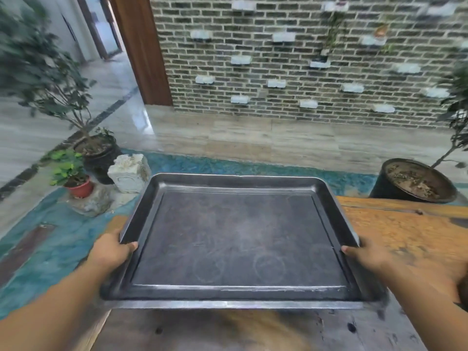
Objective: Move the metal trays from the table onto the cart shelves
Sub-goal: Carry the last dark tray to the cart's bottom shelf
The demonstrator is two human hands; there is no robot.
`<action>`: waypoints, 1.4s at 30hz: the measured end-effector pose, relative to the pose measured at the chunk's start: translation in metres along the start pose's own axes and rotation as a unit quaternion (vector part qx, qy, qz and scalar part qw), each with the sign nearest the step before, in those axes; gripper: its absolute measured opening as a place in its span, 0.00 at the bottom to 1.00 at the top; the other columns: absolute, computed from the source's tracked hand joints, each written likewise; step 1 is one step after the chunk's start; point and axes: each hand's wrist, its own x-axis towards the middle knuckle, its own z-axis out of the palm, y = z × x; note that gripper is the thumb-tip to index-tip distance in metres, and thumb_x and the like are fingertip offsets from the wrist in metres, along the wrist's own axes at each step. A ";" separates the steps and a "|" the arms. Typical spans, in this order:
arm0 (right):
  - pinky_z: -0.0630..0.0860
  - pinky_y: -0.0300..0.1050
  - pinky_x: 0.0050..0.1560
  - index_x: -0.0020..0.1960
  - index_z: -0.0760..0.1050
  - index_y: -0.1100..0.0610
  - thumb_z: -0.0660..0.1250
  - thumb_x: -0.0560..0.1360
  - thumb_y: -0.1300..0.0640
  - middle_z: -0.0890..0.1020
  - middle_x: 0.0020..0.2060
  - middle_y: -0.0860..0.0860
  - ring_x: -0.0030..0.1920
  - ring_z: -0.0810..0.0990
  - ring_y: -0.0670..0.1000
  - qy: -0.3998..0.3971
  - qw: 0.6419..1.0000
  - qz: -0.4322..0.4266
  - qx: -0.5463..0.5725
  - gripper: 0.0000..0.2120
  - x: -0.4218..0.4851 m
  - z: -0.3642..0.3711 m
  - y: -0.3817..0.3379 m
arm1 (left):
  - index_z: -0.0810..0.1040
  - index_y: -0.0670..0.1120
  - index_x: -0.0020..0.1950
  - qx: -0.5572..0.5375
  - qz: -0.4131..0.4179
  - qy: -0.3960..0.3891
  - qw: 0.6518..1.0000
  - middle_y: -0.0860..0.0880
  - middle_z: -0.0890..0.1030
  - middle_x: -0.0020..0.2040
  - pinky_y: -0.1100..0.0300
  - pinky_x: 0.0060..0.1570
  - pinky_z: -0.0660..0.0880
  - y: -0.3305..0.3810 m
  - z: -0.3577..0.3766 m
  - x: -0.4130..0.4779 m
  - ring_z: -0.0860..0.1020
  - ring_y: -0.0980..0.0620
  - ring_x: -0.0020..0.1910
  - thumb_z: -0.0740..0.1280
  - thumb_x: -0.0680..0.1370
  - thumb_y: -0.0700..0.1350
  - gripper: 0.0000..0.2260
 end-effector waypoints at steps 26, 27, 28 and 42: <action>0.73 0.43 0.35 0.47 0.78 0.62 0.71 0.74 0.63 0.83 0.37 0.56 0.36 0.81 0.54 -0.199 0.908 -0.358 -0.083 0.04 -0.407 0.256 -0.292 | 0.80 0.39 0.57 -0.117 -0.255 0.258 0.924 0.38 0.83 0.55 0.52 0.52 0.74 -0.458 -0.329 -0.369 0.80 0.39 0.53 0.75 0.72 0.43 0.16; 0.74 0.45 0.37 0.47 0.79 0.63 0.71 0.73 0.63 0.83 0.38 0.57 0.37 0.81 0.56 -0.212 0.899 -0.370 -0.093 0.04 -0.419 0.272 -0.303 | 0.80 0.38 0.57 -0.131 -0.275 0.268 0.914 0.37 0.82 0.54 0.52 0.50 0.74 -0.473 -0.332 -0.386 0.80 0.39 0.52 0.75 0.72 0.42 0.16; 0.76 0.46 0.40 0.47 0.79 0.64 0.71 0.73 0.64 0.83 0.40 0.59 0.39 0.81 0.57 -0.227 0.890 -0.382 -0.100 0.04 -0.431 0.289 -0.314 | 0.80 0.38 0.56 -0.134 -0.297 0.277 0.904 0.37 0.83 0.54 0.53 0.47 0.74 -0.485 -0.334 -0.404 0.80 0.40 0.50 0.75 0.72 0.42 0.15; 0.72 0.39 0.34 0.43 0.80 0.60 0.71 0.70 0.68 0.83 0.37 0.57 0.33 0.79 0.51 -0.463 0.660 -0.562 -0.183 0.04 -0.632 0.540 -0.414 | 0.79 0.38 0.44 -0.157 -0.560 0.439 0.684 0.37 0.82 0.45 0.54 0.41 0.69 -0.544 -0.276 -0.674 0.79 0.41 0.44 0.76 0.72 0.41 0.09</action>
